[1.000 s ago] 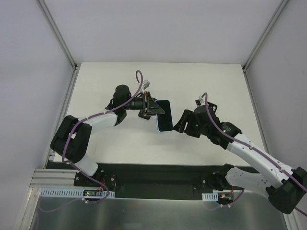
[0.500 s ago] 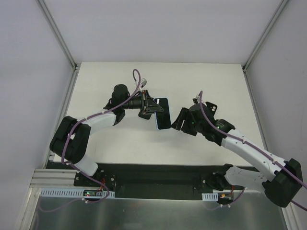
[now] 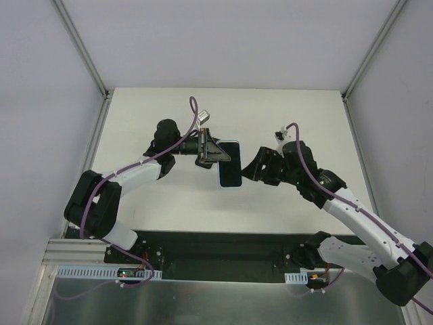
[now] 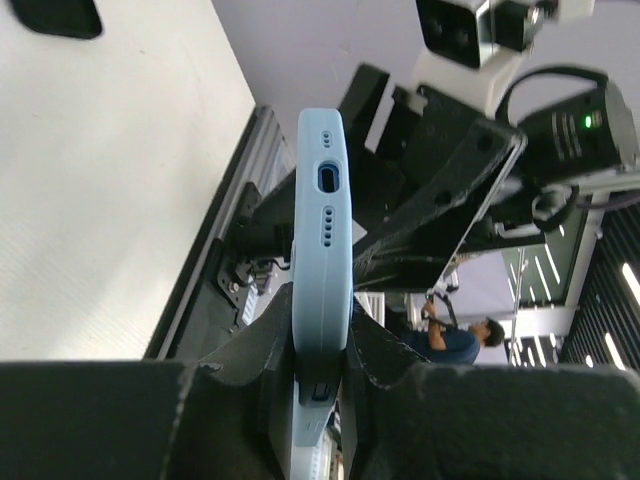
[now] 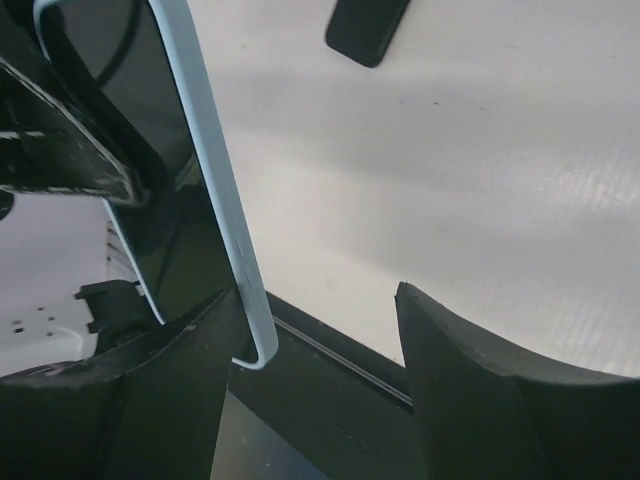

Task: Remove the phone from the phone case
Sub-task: Remove the phone case from the phone.

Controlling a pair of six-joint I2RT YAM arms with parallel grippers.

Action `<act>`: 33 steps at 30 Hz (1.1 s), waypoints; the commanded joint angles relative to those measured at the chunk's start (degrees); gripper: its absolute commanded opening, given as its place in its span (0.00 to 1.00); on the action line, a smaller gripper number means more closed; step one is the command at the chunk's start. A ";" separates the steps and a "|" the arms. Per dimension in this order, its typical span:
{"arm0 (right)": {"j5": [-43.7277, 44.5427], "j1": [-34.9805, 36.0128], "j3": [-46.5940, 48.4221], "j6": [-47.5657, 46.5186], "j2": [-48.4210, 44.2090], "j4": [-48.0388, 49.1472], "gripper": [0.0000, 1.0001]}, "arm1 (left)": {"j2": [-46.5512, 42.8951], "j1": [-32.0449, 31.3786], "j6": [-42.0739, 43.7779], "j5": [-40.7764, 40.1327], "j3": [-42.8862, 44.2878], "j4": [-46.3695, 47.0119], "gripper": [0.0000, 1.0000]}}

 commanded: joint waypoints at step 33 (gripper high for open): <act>-22.79 -5.12 -6.03 12.86 0.16 27.96 0.02 | 11.96 -1.54 -27.28 7.76 6.83 44.23 0.00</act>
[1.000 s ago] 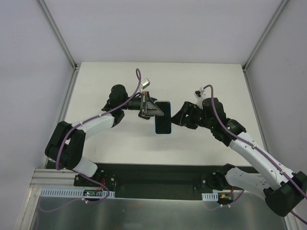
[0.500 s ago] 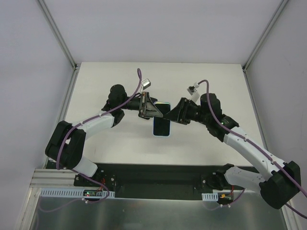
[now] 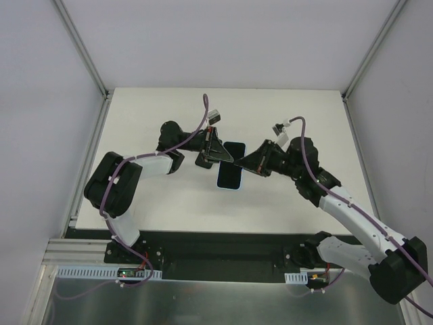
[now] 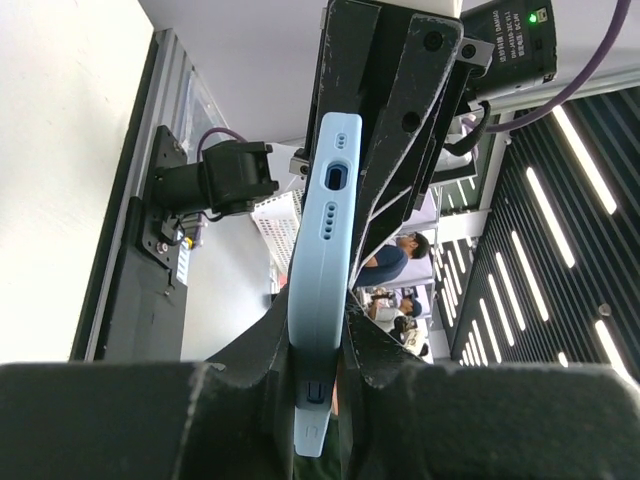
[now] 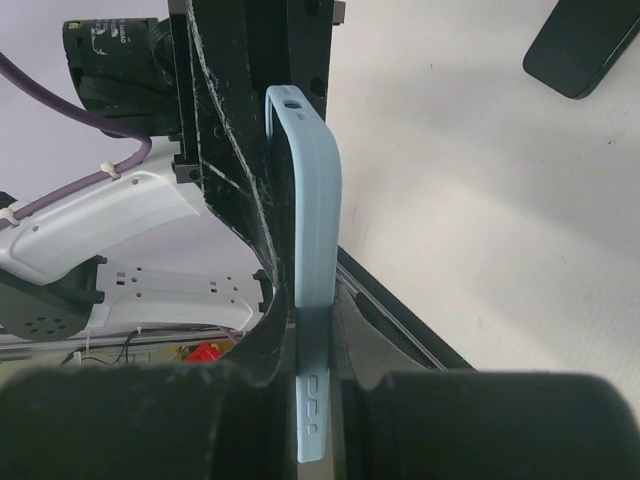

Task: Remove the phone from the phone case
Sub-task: Remove the phone case from the phone.

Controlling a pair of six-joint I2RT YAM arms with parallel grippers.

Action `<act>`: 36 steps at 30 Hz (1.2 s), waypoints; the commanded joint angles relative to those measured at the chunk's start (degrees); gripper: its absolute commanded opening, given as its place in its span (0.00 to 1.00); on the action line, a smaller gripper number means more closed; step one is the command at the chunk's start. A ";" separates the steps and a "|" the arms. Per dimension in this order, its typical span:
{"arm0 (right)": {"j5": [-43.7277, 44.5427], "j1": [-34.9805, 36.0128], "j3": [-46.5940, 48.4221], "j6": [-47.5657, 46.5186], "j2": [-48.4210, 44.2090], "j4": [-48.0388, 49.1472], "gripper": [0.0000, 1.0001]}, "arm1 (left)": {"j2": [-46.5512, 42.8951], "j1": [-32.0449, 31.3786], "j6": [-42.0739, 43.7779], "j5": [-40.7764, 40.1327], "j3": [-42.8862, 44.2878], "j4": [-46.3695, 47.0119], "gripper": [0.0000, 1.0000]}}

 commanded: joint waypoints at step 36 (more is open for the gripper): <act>9.95 -3.88 -6.90 8.37 -6.07 10.80 0.01 | -3.66 -5.14 -9.22 -8.57 -9.71 24.52 0.38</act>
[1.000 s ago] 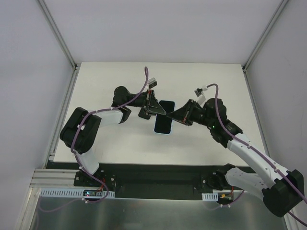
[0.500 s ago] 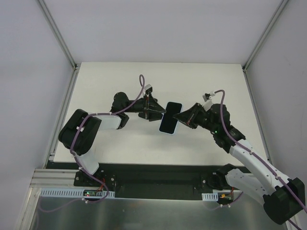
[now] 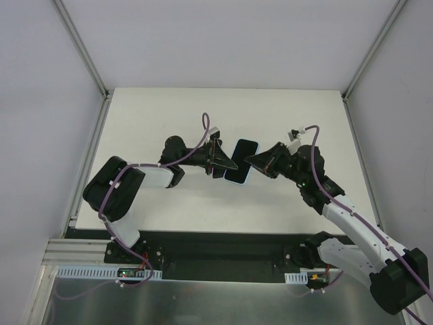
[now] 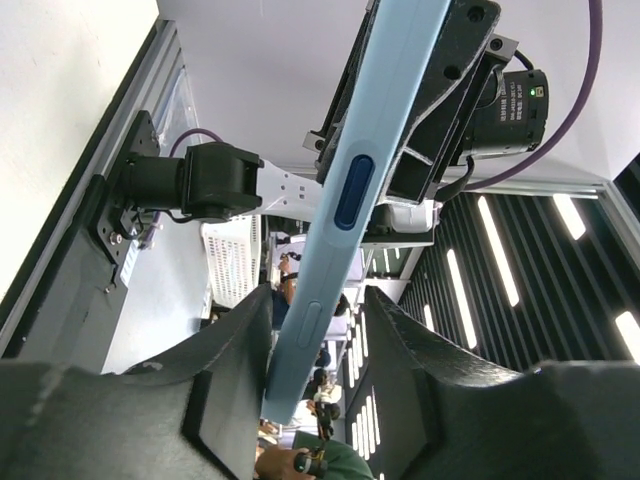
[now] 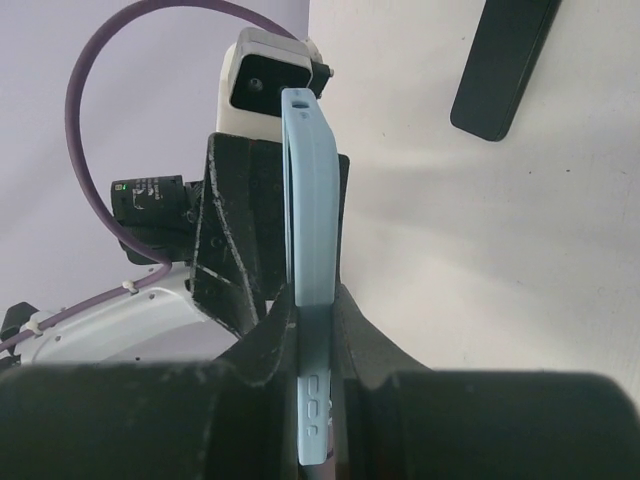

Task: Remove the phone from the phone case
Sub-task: Remove the phone case from the phone.

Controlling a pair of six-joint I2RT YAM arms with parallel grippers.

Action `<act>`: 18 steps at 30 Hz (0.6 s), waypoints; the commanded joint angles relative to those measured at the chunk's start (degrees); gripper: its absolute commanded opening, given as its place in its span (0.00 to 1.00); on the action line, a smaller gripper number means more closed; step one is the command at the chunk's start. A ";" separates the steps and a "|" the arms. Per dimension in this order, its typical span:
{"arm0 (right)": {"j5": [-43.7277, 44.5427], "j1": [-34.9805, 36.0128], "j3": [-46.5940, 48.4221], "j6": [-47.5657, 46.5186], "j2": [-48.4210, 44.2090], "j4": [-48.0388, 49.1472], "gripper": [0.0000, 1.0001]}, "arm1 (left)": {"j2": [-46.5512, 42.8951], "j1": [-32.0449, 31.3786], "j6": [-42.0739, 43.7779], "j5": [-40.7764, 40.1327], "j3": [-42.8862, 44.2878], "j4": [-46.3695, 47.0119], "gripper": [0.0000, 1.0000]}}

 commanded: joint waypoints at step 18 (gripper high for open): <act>8.74 -0.71 10.21 -10.27 -1.27 -12.43 0.45 | -5.51 -1.45 2.26 0.74 -1.83 22.96 0.00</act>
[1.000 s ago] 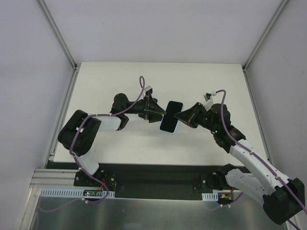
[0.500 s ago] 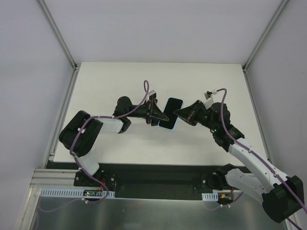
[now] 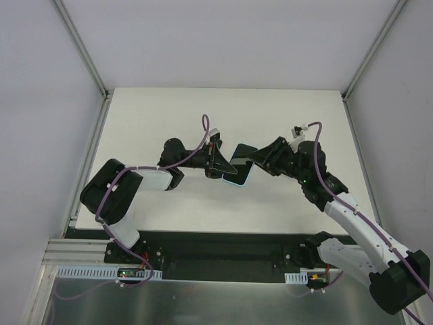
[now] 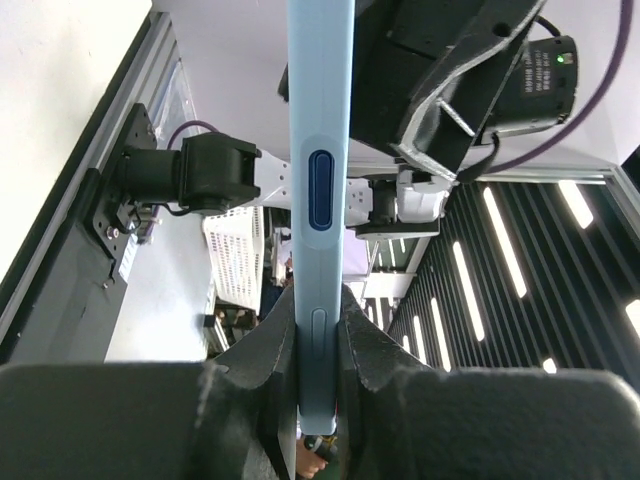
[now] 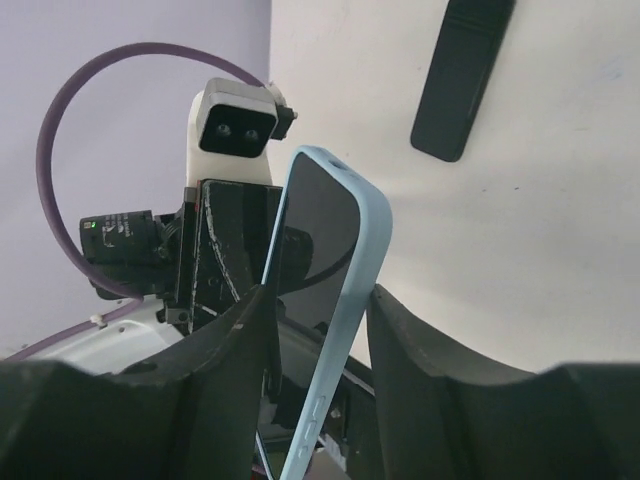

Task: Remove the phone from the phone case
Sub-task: Remove the phone case from the phone.

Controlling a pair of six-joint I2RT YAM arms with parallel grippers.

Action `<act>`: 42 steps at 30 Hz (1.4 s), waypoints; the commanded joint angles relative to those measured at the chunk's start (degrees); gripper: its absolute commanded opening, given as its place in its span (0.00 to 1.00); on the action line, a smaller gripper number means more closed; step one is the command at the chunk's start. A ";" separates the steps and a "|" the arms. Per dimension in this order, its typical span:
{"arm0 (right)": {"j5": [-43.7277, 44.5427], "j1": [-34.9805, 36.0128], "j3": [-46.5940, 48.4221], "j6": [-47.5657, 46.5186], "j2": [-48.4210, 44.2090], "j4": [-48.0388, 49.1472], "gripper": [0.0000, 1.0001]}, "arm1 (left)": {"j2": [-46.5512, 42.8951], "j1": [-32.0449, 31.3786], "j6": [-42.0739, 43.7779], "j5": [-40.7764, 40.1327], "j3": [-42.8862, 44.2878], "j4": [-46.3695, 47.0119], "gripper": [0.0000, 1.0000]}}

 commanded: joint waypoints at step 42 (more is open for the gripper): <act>-11.37 -7.04 -6.21 24.25 -0.09 31.66 0.01 | -7.76 -0.51 6.46 2.08 -2.00 22.11 0.00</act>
